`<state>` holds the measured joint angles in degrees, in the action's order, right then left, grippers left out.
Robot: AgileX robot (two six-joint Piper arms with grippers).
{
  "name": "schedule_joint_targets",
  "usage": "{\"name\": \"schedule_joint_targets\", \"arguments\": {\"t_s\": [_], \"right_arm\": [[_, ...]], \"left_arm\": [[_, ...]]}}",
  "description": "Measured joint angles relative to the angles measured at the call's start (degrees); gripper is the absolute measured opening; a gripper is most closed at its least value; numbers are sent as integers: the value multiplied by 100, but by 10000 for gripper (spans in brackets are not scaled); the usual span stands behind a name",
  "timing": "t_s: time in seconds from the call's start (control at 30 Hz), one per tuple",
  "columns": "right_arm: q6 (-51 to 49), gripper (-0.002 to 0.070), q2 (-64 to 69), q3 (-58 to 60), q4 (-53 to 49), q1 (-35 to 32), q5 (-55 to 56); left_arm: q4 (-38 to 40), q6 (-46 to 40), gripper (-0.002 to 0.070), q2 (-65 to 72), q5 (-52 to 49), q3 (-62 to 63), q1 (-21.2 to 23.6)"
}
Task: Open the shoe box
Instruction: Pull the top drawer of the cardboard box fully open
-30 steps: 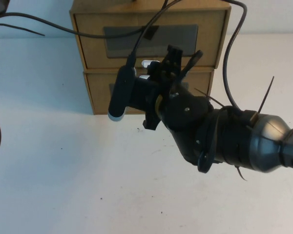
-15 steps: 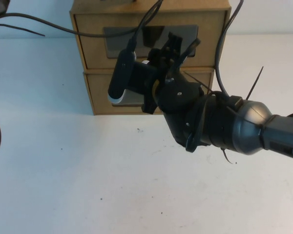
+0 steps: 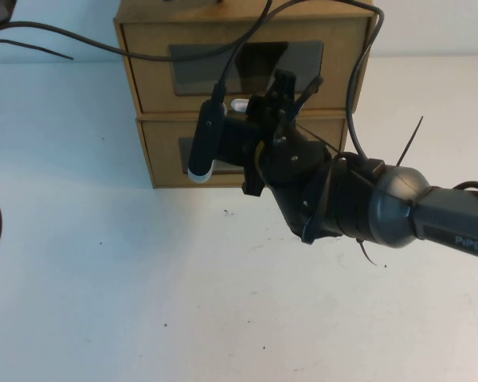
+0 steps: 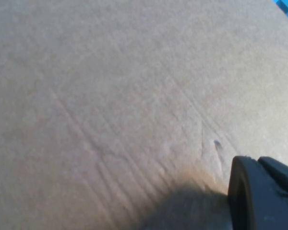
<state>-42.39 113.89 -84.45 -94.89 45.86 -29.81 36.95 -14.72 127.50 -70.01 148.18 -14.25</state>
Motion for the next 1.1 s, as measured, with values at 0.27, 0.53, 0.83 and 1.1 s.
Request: {"name": "schedule_joint_targets", "arguments": {"t_s": [0.27,0.53,0.83,1.1], "right_arm": [[0,253,48,0,-10,-68,37],[0,253,115,-366,-27,-68,129],[3,244,167,-410,-51,-124,209],[24,177,167,-436,-62,-191,317]], "left_arm": [[0,0,-4,0,0,0,0],[0,0,-4,0,0,0,0],[0,22,-4,0,0,0,0],[0,22,-4,0,0,0,0]]}}
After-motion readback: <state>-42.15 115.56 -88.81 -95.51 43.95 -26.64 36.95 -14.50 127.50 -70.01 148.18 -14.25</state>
